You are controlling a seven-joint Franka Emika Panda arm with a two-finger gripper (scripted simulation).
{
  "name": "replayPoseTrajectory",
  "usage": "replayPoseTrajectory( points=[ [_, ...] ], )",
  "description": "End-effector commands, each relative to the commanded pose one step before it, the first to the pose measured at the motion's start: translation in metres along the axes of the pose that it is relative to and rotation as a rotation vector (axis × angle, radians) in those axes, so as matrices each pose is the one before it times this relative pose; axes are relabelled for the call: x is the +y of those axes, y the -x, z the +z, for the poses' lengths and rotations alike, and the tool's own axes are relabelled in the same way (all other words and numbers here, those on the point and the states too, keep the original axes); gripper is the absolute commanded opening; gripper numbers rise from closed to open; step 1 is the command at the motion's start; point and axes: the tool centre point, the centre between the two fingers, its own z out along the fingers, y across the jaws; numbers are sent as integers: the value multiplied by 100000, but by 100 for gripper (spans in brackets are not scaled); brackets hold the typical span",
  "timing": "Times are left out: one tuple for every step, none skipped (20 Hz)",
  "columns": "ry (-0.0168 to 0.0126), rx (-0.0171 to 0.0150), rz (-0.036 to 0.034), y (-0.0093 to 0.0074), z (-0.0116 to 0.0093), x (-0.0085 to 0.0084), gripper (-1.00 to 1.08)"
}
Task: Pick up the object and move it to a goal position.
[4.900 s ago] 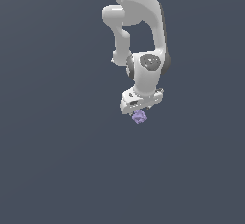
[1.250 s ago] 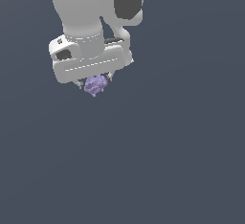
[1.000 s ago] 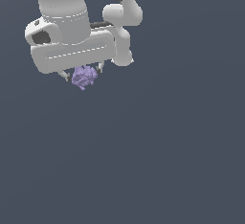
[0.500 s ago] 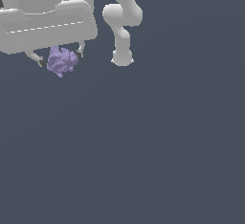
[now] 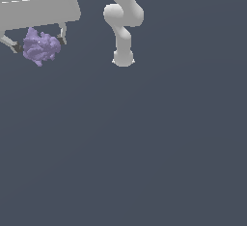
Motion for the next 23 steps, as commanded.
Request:
replayPoseTrajectory(
  points=[
    [-11,-34,-37,27,-878,607,-100],
    [3,-49,-1,-18,-289,220,-100],
    [0,0,0,4,-298,212,-100],
    [0,0,0,3,-278,198,-100],
    [0,0,0,1,-254,181,-100],
    [0,0,0,0,-229,163,-100],
    [-2,-49,5,-23,-180,151,-100],
    [0,0,0,-2,-184,132,-100],
    [0,0,0,-3,-165,118,-100],
    [0,0,0,-4,-146,105,-100],
    [0,0,0,-5,-130,93,-100],
    [0,0,0,-5,-114,82,-100],
    [0,0,0,-6,-100,72,-100],
    [0,0,0,-6,-87,63,-100],
    [0,0,0,-6,-75,54,-100],
    [0,0,0,-5,-64,46,-100],
    [0,0,0,-5,-54,39,-100],
    [0,0,0,-5,-44,32,-100],
    [0,0,0,-4,-35,26,-100],
    [0,0,0,-3,-27,20,-100],
    [0,0,0,-2,-19,14,-100],
    [0,0,0,-1,-11,8,-100],
    [0,0,0,0,-4,3,-100]
  ],
)
